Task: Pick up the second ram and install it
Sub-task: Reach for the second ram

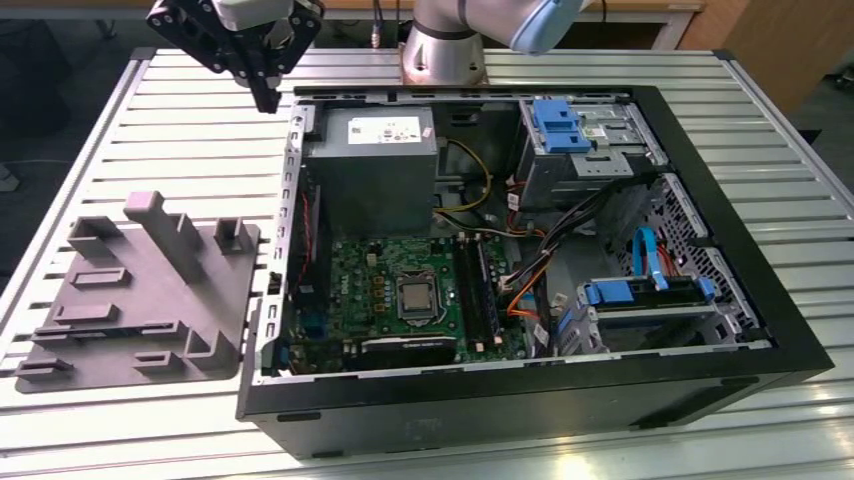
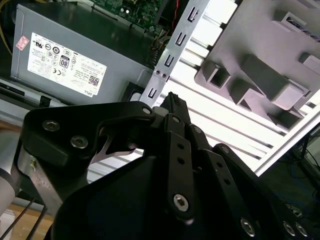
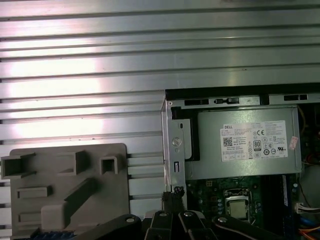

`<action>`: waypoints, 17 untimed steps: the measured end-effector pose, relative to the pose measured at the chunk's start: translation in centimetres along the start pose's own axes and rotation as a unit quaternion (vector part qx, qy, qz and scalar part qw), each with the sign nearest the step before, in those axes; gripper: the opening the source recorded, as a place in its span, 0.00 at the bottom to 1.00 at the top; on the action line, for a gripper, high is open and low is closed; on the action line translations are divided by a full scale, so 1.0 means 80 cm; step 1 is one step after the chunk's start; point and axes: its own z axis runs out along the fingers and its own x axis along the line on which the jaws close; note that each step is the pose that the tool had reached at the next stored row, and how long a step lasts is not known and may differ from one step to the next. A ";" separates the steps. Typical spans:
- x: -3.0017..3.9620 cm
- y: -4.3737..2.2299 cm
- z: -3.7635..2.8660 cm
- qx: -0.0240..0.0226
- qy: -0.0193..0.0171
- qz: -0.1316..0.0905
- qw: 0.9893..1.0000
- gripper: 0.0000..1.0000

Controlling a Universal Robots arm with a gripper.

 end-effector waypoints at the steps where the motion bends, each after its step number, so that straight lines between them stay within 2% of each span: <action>1: 0.0005 -0.0001 0.0000 0.000 0.000 0.000 1.000 0.11; 17: 0.0081 -0.0006 -0.0002 0.000 0.000 0.000 1.000 0.11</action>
